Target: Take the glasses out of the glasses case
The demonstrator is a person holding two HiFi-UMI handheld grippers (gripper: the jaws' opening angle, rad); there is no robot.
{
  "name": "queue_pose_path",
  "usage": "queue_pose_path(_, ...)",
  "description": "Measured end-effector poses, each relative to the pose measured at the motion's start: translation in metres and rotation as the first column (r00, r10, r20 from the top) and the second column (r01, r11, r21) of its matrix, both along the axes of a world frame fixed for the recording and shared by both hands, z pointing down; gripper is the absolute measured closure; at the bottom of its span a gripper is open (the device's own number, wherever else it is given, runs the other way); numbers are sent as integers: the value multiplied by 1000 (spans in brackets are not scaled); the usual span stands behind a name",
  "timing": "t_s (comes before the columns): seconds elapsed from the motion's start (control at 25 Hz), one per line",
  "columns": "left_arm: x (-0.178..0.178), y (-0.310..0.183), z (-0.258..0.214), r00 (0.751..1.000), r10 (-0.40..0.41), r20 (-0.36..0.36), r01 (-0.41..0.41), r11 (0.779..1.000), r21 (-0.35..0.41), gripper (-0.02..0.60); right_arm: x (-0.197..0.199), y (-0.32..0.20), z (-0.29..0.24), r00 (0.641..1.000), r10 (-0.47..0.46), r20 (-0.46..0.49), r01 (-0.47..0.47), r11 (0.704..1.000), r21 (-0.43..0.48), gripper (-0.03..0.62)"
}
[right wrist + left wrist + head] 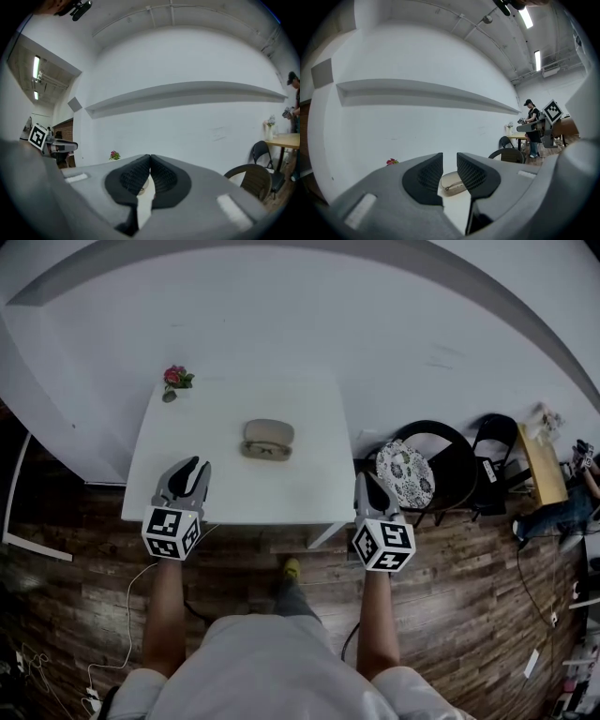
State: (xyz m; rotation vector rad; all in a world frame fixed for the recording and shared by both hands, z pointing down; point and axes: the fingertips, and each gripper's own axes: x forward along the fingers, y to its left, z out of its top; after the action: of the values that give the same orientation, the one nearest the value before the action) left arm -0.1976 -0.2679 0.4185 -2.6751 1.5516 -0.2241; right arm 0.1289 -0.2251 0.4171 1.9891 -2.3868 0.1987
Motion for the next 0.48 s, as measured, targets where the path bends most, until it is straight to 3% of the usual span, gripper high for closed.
queue_pose_path(0.48,34,-100,20,999,-39,29,41,997,-61,480,34,-119,18,998,-50,35,51,998,-41,591)
